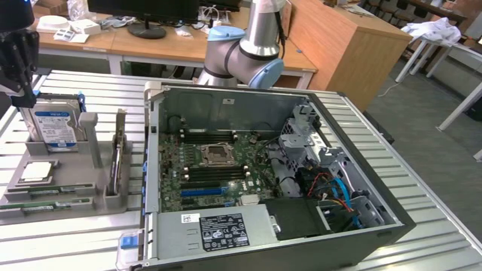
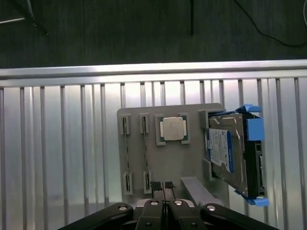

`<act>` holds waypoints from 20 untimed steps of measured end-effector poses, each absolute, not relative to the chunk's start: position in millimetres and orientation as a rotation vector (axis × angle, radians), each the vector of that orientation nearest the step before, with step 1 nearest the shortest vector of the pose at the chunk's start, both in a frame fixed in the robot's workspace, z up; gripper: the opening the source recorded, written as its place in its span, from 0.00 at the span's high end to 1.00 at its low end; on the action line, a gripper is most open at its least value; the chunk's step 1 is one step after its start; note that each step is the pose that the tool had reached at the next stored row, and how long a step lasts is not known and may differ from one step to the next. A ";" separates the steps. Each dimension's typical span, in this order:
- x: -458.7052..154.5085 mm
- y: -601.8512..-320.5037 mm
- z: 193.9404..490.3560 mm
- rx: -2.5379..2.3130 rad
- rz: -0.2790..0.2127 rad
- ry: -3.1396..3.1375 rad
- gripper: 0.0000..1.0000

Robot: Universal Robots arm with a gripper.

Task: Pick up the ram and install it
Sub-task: 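Pick up the ram and move it above insertion slot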

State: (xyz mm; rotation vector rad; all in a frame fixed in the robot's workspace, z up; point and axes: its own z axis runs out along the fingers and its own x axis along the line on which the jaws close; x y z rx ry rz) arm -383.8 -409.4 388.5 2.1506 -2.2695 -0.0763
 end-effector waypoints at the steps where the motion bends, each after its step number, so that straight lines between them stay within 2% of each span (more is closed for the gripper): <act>1: -383.8 -409.4 388.4 2.157 -0.076 -2.263 0.89; 20: -383.8 -409.3 387.8 2.175 -0.093 -2.263 0.89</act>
